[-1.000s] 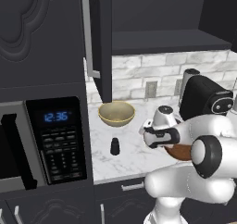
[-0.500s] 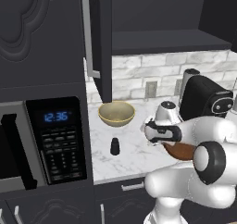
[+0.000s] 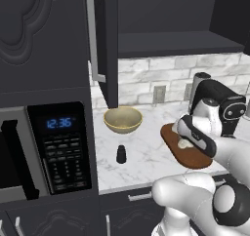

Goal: Open the cabinet. Place the bowl and condiment on the counter. Then place the lime and garlic on the cutting board.

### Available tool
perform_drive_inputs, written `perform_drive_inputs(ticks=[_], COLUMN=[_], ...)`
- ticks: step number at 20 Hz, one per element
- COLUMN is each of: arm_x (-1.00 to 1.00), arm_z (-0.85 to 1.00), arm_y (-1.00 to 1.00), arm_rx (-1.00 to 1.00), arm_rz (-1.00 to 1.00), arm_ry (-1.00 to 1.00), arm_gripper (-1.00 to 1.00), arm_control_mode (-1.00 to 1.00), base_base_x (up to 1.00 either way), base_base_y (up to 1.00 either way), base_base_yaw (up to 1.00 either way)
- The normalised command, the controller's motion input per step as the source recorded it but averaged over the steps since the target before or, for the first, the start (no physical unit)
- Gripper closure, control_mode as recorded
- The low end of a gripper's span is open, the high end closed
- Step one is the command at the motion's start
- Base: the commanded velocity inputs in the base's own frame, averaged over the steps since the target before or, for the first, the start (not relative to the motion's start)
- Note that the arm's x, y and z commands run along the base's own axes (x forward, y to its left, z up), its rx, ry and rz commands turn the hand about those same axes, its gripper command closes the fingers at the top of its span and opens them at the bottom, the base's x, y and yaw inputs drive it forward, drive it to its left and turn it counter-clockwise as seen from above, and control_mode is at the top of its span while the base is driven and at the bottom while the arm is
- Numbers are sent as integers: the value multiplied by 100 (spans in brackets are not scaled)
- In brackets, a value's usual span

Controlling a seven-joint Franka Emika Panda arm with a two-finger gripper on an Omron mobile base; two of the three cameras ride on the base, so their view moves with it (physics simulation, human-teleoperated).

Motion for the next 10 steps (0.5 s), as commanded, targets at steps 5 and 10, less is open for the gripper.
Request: perform_drive_inputs(ticks=[5, 10], arm_x=[-2, 11], arm_z=[-11, -26], arm_y=[-80, -14], arm_rx=[0, -1], arm_rz=[0, 0], arm_ry=[3, 0], arm_gripper=[100, -100], arm_control_mode=[-100, -100], base_base_x=[0, 0], base_base_y=[0, 0], base_base_yaw=[0, 0])
